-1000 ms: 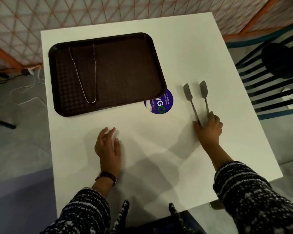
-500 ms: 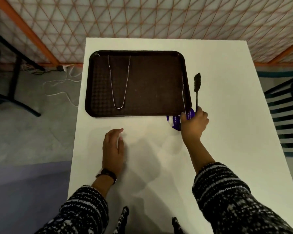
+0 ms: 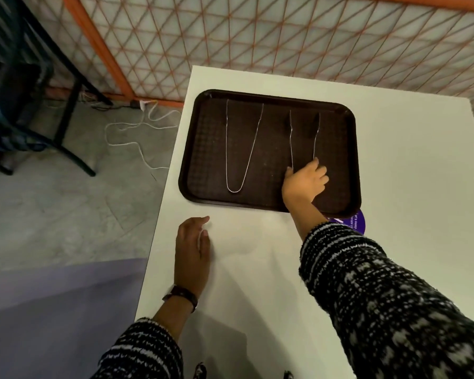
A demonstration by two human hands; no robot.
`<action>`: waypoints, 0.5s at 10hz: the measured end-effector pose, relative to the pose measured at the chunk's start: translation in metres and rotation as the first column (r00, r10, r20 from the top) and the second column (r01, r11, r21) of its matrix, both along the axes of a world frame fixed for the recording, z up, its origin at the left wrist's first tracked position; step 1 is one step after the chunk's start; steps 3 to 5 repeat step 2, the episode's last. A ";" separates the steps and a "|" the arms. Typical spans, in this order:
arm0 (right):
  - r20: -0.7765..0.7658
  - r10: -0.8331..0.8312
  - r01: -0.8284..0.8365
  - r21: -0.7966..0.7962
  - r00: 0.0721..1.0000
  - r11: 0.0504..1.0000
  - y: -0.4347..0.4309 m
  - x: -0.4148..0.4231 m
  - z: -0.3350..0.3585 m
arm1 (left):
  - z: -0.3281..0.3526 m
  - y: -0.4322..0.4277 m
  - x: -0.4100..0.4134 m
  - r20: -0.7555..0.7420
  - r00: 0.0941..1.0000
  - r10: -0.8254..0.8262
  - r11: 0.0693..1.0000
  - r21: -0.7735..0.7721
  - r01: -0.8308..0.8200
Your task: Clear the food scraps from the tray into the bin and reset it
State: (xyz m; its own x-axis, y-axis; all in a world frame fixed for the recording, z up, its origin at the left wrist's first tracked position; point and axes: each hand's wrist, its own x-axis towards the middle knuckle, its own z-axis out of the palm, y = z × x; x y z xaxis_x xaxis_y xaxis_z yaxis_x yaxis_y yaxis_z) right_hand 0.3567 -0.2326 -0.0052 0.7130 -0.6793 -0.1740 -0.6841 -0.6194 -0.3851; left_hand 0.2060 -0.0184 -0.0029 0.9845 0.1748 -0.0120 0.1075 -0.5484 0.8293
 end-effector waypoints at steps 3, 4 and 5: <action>0.002 0.001 -0.001 -0.017 1.000 1.000 0.000 0.005 -0.006 | -0.003 -0.003 0.002 -0.033 0.999 0.000 1.000 -0.028 -0.001; 0.002 0.001 -0.001 -0.017 1.000 1.000 0.000 0.005 -0.006 | -0.003 -0.003 0.002 -0.033 0.999 0.000 1.000 -0.028 -0.001; 0.002 0.001 -0.001 -0.017 1.000 1.000 0.000 0.005 -0.006 | -0.003 -0.003 0.002 -0.033 0.999 0.000 1.000 -0.028 -0.001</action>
